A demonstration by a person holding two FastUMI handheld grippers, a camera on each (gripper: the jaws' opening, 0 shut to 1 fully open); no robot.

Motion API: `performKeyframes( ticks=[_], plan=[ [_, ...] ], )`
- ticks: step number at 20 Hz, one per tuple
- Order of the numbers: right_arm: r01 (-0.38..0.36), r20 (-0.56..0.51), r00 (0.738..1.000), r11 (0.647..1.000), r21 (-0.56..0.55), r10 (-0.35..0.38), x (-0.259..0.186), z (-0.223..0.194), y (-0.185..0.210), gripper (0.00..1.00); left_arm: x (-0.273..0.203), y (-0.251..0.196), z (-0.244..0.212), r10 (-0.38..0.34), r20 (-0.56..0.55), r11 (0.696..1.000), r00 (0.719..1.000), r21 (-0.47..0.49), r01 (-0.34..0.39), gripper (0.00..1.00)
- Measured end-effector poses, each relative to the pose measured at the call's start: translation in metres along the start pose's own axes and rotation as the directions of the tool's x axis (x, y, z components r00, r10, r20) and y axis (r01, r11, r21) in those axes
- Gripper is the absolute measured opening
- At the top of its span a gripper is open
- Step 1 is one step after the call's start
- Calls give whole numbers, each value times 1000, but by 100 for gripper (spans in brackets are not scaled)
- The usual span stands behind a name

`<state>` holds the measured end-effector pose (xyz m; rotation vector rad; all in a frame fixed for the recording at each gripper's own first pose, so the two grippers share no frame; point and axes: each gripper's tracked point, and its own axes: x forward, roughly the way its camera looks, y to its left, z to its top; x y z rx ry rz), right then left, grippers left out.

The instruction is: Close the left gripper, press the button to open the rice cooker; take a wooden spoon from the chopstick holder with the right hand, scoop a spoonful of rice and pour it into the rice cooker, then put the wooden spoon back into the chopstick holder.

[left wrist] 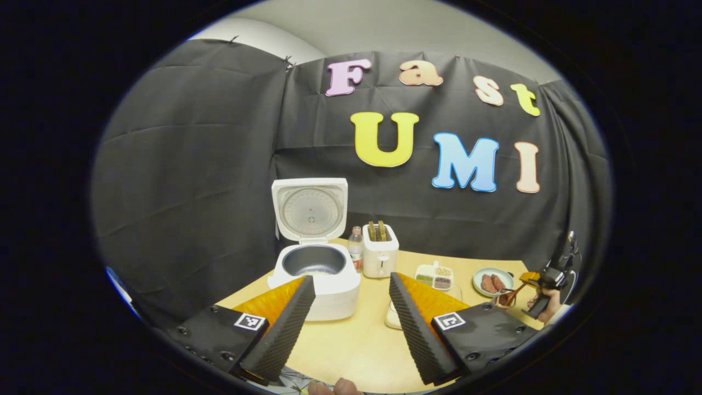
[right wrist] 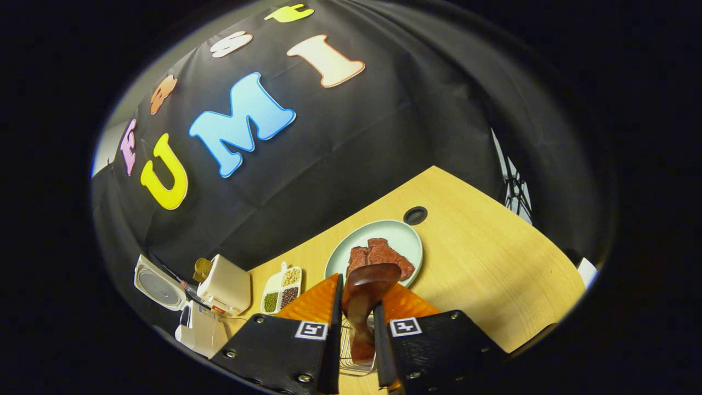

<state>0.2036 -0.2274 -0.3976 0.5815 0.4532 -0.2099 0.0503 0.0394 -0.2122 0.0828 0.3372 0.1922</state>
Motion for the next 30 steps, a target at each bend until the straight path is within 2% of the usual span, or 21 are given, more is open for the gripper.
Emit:
performKeyframes(
  ticks=[1, 2, 3, 6, 7, 10, 13, 16, 19, 21, 23, 26, 28, 30],
  plan=[
    [3, -11, 1000, 1000, 4, -3, -8, -2, -3, 41, 0, -1, 2, -2, 7, 1000, 1000, -5, 2, 97],
    [25, -16, 1000, 1000, -2, -25, -14, -1, -9, 48, 0, -3, 4, -8, 11, 1000, 1000, -12, 9, 97],
    [38, 0, 999, 999, -11, -38, -21, 2, -14, 61, 1, -3, 5, -11, 15, 1000, 1000, -19, 12, 97],
    [108, 68, 992, 994, -33, -106, -52, 18, -32, 75, 1, -8, 11, -24, 37, 999, 999, -38, 25, 95],
    [126, 88, 989, 991, -34, -123, -67, 23, -36, 84, 0, -9, 16, -28, 51, 999, 998, -41, 30, 94],
    [113, 131, 985, 993, -17, -110, -122, 33, -28, 84, 0, -10, 36, -42, 106, 998, 994, -34, 46, 94],
    [125, 246, 965, 987, -103, -96, -185, 45, -9, 86, 6, -5, 52, -52, 146, 997, 988, -42, 59, 94],
    [75, 280, 960, 976, -204, -16, -223, 37, 39, 86, 14, 4, 71, -59, 192, 995, 980, -64, 72, 94],
    [32, 264, 964, 971, -238, 33, -246, 28, 83, 86, 30, 19, 84, -79, 216, 991, 973, -90, 100, 94],
    [30, 345, 937, 974, -225, 51, -266, 42, 111, 86, 46, 33, 88, -92, 220, 989, 971, -98, 115, 94],
    [74, 405, 914, 969, -236, 29, -277, 48, 128, 86, 57, 50, 94, -105, 237, 986, 966, -104, 133, 94],
    [216, 506, 861, 934, -283, -46, -304, 50, 137, 86, 76, 73, 97, -140, 243, 983, 960, -85, 165, 94],
    [314, 555, 827, 894, -321, -91, -327, 45, 144, 86, 92, 88, 100, -168, 249, 978, 954, -78, 192, 93],
    [367, 598, 799, 842, -395, -67, -347, 35, 169, 86, 107, 99, 104, -194, 262, 972, 945, -77, 221, 94]
  ],
)
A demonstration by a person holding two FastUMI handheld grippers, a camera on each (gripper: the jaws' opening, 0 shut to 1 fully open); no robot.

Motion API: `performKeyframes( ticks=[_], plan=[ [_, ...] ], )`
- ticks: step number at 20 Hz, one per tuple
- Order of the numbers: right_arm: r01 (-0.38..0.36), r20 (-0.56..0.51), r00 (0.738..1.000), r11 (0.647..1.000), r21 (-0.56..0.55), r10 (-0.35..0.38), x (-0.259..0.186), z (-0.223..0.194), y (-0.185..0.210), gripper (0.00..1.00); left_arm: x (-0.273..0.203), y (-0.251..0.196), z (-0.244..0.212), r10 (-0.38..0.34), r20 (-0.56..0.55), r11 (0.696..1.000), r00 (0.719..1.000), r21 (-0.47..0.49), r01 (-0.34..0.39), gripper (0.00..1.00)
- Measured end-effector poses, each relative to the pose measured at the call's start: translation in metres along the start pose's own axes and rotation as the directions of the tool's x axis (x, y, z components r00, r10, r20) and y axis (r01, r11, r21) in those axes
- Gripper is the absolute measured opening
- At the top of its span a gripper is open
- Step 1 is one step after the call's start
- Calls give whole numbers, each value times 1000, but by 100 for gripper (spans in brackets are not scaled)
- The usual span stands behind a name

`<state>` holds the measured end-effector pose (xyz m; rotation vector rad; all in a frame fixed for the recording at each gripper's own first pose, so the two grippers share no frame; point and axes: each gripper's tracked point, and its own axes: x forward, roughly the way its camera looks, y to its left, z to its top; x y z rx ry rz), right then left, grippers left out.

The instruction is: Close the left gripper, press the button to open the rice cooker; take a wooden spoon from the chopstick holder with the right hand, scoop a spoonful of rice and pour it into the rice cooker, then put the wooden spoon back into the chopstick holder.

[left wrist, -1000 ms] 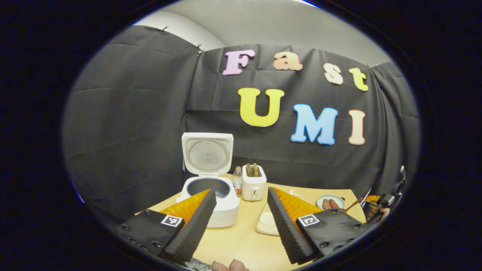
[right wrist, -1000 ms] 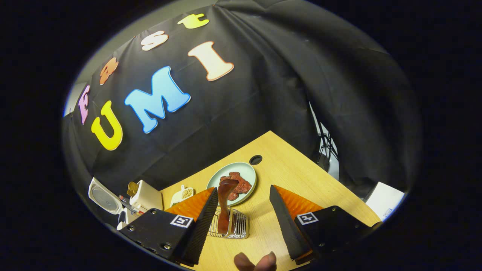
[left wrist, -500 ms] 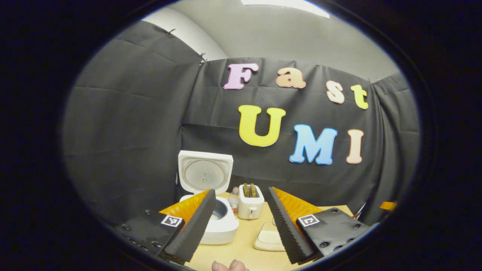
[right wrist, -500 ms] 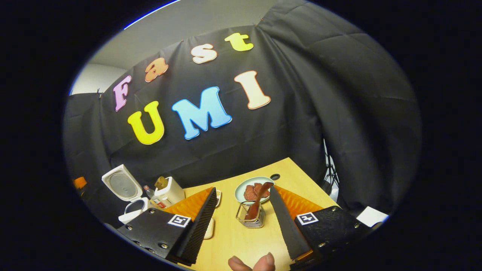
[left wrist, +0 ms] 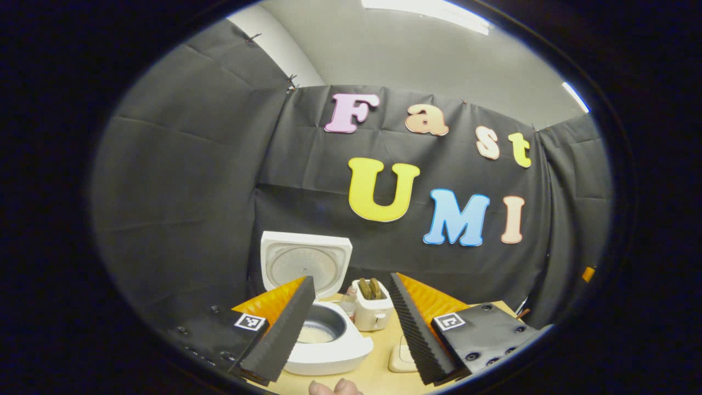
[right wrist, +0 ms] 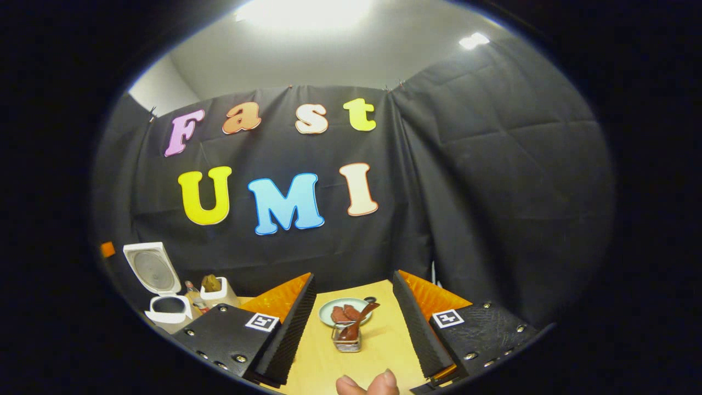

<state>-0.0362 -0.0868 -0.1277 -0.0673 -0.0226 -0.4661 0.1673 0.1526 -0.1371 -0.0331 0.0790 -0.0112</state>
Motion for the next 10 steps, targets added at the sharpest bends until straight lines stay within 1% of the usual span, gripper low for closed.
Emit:
performKeyframes(
  ticks=[2, 3, 4, 5, 6, 7, 8, 9, 10],
  plan=[
    [-3, 54, 998, 993, -118, 10, -11, 18, 28, 86, 17, 12, 2, -23, 8, 1000, 1000, 1, 23, 93],
    [-30, 69, 997, 991, -128, 39, -14, 25, 48, 86, 28, 19, 3, -28, 9, 1000, 1000, 6, 28, 93],
    [-62, 69, 995, 992, -111, 70, -15, 29, 68, 86, 39, 27, 4, -26, 9, 1000, 1000, 3, 26, 93],
    [-95, 64, 993, 992, -81, 100, -17, 33, 88, 82, 50, 35, 7, -21, 13, 1000, 1000, -3, 21, 93],
    [-121, 55, 991, 991, -63, 125, -17, 36, 103, 86, 61, 43, 13, -10, 20, 1000, 1000, -9, 11, 93],
    [-140, 54, 988, 988, -60, 144, -13, 39, 113, 86, 72, 49, 18, 0, 29, 1000, 1000, -10, 0, 93],
    [-156, 52, 986, 986, -66, 160, -11, 41, 122, 82, 84, 56, 24, 13, 40, 1000, 999, -2, -13, 93],
    [-171, 53, 983, 983, -72, 175, -8, 44, 131, 82, 97, 61, 31, 22, 55, 1000, 998, 7, -22, 93],
    [-183, 48, 981, 980, -77, 187, -5, 46, 139, 82, 111, 64, 38, 25, 67, 1000, 997, 13, -26, 98]
  ],
)
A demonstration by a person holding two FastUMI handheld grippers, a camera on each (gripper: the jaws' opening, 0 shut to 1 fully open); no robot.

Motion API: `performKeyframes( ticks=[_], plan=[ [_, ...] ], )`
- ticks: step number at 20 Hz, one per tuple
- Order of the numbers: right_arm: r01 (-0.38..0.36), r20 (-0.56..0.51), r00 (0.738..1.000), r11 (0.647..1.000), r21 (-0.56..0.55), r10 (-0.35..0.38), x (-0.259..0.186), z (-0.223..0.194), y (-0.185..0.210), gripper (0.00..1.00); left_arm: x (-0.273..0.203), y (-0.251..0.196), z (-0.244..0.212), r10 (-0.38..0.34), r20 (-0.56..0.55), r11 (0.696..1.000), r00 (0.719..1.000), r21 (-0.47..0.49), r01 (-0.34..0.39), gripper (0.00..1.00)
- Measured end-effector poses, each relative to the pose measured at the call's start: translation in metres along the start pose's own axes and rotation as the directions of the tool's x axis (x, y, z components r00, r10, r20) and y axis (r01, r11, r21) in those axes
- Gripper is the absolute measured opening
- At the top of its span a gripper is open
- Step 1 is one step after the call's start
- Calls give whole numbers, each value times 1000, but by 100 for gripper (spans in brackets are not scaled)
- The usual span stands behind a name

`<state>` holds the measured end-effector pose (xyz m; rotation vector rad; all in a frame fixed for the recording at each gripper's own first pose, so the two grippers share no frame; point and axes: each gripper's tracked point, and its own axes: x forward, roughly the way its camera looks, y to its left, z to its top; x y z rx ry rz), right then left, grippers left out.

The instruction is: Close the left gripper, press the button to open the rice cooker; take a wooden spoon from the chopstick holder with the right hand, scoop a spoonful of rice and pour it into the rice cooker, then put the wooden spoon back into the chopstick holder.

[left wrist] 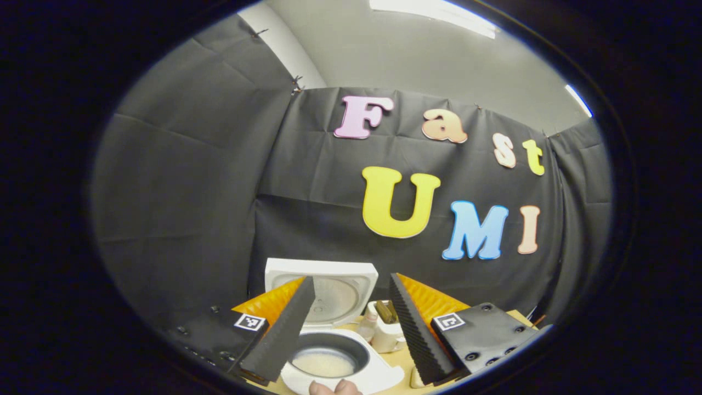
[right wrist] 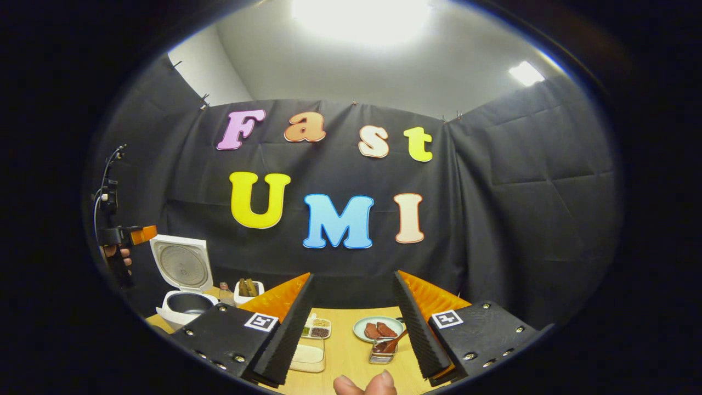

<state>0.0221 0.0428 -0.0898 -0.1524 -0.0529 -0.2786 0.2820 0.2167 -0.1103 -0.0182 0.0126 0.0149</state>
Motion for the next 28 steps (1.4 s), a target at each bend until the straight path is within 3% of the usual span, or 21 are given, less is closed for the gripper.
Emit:
performKeyframes(
  ticks=[1, 4, 9, 10, 12, 13, 15, 16, 18, 19, 28],
  plan=[
    [-12, -10, 1000, 1000, 0, 12, 3, -2, 5, 86, 17, 3, 4, 1, 7, 1000, 1000, 2, -1, 93],
    [-38, -35, 999, 999, 8, 38, 10, -3, 21, 86, 77, 9, 2, 20, -20, 1000, 1000, -23, -20, 93],
    [-73, -78, 994, 997, -5, 73, 20, -14, 41, 82, 167, 41, -25, 186, -128, 980, 974, -40, -193, 93],
    [-77, -85, 993, 997, 5, 78, 22, -15, 45, 86, 179, 45, -27, 213, -141, 975, 967, -35, -220, 96],
    [-81, -103, 991, 997, 3, 81, 26, -18, 47, 86, 203, 50, -26, 248, -155, 968, 956, 14, -249, 92],
    [-80, -111, 991, 997, -1, 79, 26, -21, 46, 87, 213, 56, -27, 271, -157, 963, 950, 62, -264, 100],
    [-77, -126, 989, 997, 5, 77, 28, -25, 45, 87, 228, 65, -39, 305, -201, 949, 931, 146, -279, 92],
    [-77, -135, 988, 997, 10, 78, 28, -28, 45, 87, 231, 66, -48, 312, -233, 946, 921, 161, -280, 100],
    [-81, -148, 986, 997, 14, 82, 27, -32, 45, 87, 223, 73, -78, 335, -340, 942, 879, 150, -301, 97],
    [-81, -150, 985, 997, 15, 83, 28, -32, 44, 87, 224, 72, -68, 324, -284, 945, 903, 148, -292, 97],
    [-60, -145, 987, 996, 68, 69, 16, -31, 23, 87, 181, 51, -82, 260, -355, 965, 898, 135, -226, 95]
  ],
)
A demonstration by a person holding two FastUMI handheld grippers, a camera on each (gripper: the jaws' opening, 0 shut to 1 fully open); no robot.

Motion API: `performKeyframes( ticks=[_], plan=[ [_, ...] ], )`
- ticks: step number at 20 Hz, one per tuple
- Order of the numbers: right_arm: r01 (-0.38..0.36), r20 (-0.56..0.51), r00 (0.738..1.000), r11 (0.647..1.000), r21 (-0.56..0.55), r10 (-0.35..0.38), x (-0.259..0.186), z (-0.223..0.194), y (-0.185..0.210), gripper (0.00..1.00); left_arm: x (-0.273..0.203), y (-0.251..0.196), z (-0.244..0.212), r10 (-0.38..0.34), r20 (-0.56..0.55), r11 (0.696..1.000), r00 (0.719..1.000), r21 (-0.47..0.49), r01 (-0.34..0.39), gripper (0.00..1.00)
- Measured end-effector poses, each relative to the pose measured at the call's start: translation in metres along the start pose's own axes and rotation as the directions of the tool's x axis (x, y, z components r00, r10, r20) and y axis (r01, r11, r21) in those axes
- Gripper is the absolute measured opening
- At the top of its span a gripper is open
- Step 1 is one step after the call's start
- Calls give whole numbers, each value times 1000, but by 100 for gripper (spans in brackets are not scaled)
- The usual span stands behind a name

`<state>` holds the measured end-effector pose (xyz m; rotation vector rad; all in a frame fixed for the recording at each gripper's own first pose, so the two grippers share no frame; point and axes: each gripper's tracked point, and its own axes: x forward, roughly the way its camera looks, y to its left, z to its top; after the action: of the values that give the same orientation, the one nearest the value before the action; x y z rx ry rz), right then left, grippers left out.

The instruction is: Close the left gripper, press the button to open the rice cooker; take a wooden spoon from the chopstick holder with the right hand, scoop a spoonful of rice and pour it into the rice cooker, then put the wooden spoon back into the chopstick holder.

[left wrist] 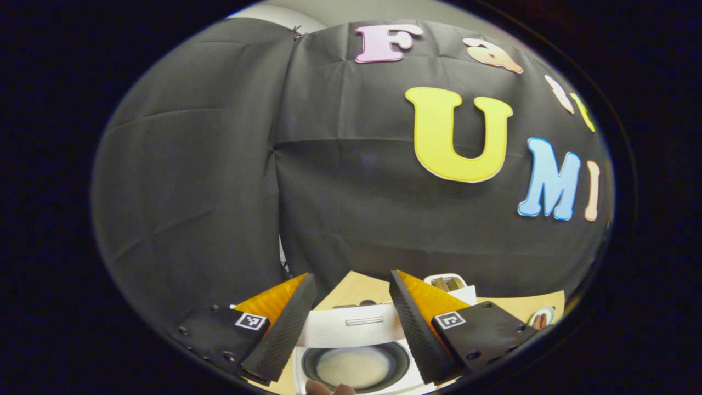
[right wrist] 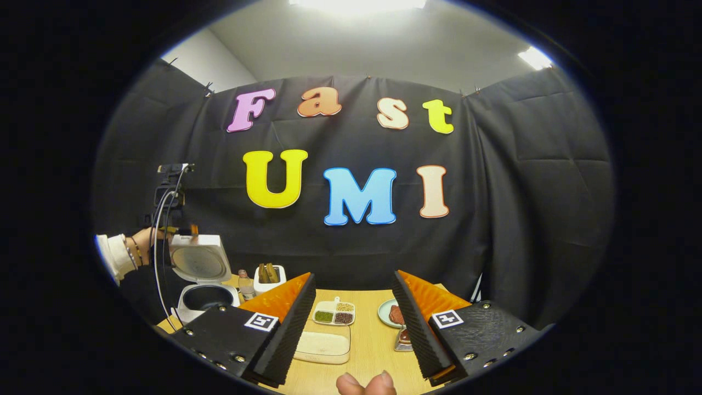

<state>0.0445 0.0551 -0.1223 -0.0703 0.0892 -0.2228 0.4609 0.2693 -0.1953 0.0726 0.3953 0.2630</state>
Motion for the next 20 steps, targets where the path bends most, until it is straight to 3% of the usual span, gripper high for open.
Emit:
performKeyframes(
  ticks=[8, 20],
  plan=[
    [24, -39, 999, 999, 22, -23, -19, -17, -15, 87, -68, -10, -95, -26, -4, 1000, 1000, 6, 26, 96],
    [47, -106, 994, 998, 43, -42, -21, -39, -17, 87, -78, -18, -223, -35, -106, 998, 994, 44, 40, 96]
  ],
)
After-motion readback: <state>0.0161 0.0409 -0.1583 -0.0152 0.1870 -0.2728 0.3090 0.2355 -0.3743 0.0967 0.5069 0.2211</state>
